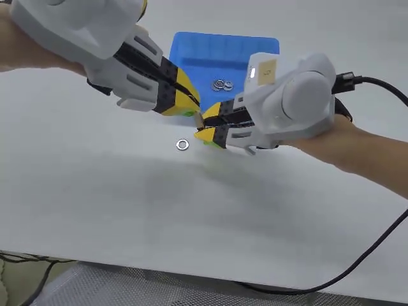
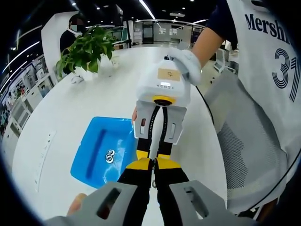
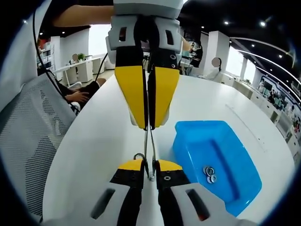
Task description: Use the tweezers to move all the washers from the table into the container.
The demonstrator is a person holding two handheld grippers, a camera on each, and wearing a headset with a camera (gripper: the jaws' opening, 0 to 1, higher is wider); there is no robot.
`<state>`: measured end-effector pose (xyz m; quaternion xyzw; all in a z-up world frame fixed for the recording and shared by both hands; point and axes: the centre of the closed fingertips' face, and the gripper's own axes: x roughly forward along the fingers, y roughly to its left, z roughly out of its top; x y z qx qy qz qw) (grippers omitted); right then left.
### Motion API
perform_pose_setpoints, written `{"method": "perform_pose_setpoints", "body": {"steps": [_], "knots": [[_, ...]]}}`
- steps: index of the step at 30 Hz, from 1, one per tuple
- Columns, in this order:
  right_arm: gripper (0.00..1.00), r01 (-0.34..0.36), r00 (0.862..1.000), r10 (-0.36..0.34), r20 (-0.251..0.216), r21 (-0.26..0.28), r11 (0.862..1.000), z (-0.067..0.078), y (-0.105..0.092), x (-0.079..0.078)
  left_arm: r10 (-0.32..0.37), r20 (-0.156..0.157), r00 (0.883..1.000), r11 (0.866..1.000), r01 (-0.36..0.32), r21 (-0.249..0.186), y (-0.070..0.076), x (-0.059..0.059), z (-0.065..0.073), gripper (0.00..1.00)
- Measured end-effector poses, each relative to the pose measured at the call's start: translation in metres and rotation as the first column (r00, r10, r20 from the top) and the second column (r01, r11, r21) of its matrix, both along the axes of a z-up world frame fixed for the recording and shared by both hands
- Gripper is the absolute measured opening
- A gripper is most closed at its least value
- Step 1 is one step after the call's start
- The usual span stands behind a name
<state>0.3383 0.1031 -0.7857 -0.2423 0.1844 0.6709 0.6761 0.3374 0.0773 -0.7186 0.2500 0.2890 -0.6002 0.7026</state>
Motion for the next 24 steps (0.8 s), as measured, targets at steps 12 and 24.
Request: {"method": "perform_pose_setpoints", "body": {"steps": [12,24], "knots": [[0.11,0.014,1.0,-0.014,-0.019,0.004,1.0,-0.0013,-0.0019,0.0023,0.0,-0.011,1.0,1.0,0.0,0.001,0.0001,0.0035,-0.001,0.06],[0.11,0.027,0.999,-0.026,-0.037,0.013,1.0,-0.0008,-0.0019,0.0025,-0.005,-0.016,1.0,1.0,0.005,0.012,0.0002,0.0059,-0.002,0.06]]}}
